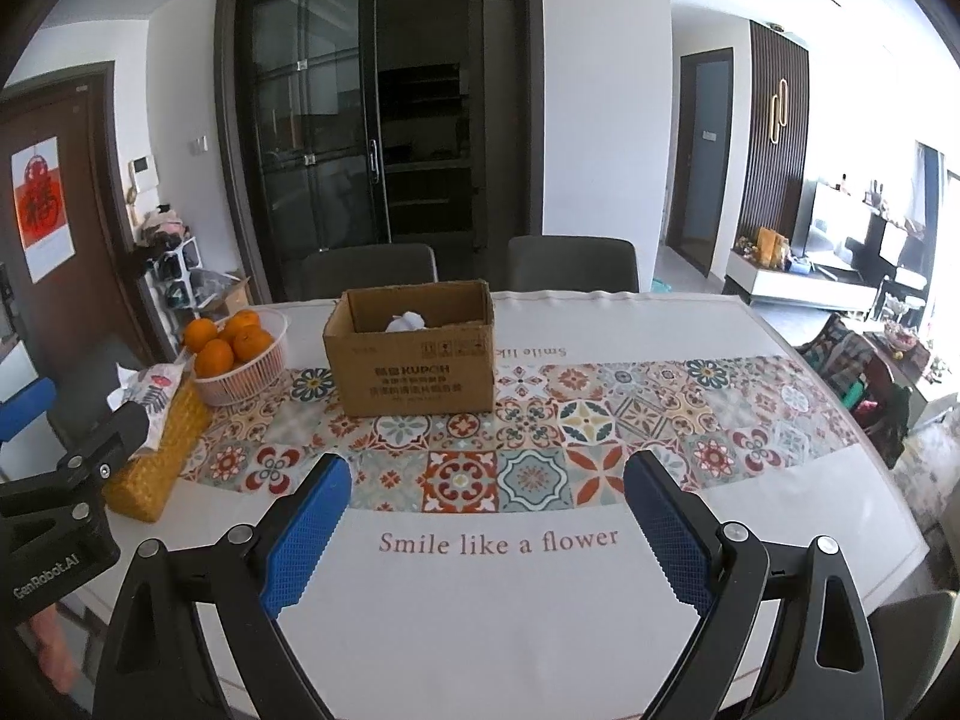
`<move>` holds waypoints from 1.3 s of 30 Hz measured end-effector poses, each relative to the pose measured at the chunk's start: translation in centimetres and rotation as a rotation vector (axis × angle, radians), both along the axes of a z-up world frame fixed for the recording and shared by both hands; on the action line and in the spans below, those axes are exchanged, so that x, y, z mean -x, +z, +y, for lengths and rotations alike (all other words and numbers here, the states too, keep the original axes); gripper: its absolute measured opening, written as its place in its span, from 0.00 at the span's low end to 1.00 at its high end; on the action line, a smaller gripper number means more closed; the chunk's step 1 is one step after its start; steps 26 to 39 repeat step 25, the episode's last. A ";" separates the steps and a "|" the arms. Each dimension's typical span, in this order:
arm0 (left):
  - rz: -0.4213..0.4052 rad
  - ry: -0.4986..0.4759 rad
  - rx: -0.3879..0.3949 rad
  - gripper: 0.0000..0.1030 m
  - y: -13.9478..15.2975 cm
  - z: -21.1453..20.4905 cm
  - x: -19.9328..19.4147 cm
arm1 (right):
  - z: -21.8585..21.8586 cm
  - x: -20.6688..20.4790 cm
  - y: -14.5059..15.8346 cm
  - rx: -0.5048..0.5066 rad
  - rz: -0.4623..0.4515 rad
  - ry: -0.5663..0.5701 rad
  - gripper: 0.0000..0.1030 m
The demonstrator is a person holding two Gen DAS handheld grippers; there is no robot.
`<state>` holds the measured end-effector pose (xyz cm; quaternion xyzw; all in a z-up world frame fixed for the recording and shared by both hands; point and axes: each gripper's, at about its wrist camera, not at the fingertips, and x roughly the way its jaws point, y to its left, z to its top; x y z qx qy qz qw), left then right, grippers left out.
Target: Organize soft objects
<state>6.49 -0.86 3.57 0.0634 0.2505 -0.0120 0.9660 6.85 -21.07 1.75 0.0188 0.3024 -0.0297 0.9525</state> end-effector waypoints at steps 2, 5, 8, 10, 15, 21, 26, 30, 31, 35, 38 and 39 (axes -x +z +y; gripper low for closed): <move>-0.004 0.001 -0.001 1.00 0.1 -0.1 0.2 | -0.1 0.3 -0.1 -0.001 0.000 0.000 0.91; -0.008 0.002 -0.002 1.00 0.2 -0.1 0.3 | -0.1 0.4 -0.1 0.000 -0.002 -0.001 0.91; -0.011 0.000 0.000 1.00 0.3 -0.2 0.5 | -0.2 0.6 0.1 -0.002 -0.006 -0.002 0.91; -0.013 -0.004 0.001 1.00 0.4 -0.1 0.6 | -0.3 0.8 0.2 -0.002 -0.007 -0.004 0.91; -0.013 -0.009 0.004 1.00 0.7 -0.1 0.8 | -0.4 1.0 0.3 -0.003 -0.012 -0.003 0.91; -0.017 -0.013 0.014 1.00 1.2 -0.1 1.1 | -0.7 1.4 0.6 -0.004 -0.019 -0.005 0.91; -0.019 -0.011 0.014 1.00 1.3 -0.1 1.1 | -0.8 1.4 0.6 -0.003 -0.015 -0.005 0.91; -0.019 -0.011 0.014 1.00 1.3 -0.1 1.1 | -0.8 1.4 0.6 -0.003 -0.015 -0.005 0.91; -0.019 -0.011 0.014 1.00 1.3 -0.1 1.1 | -0.8 1.4 0.6 -0.003 -0.015 -0.005 0.91; -0.019 -0.011 0.014 1.00 1.3 -0.1 1.1 | -0.8 1.4 0.6 -0.003 -0.015 -0.005 0.91; -0.019 -0.011 0.014 1.00 1.3 -0.1 1.1 | -0.8 1.4 0.6 -0.003 -0.015 -0.005 0.91; -0.019 -0.011 0.014 1.00 1.3 -0.1 1.1 | -0.8 1.4 0.6 -0.003 -0.015 -0.005 0.91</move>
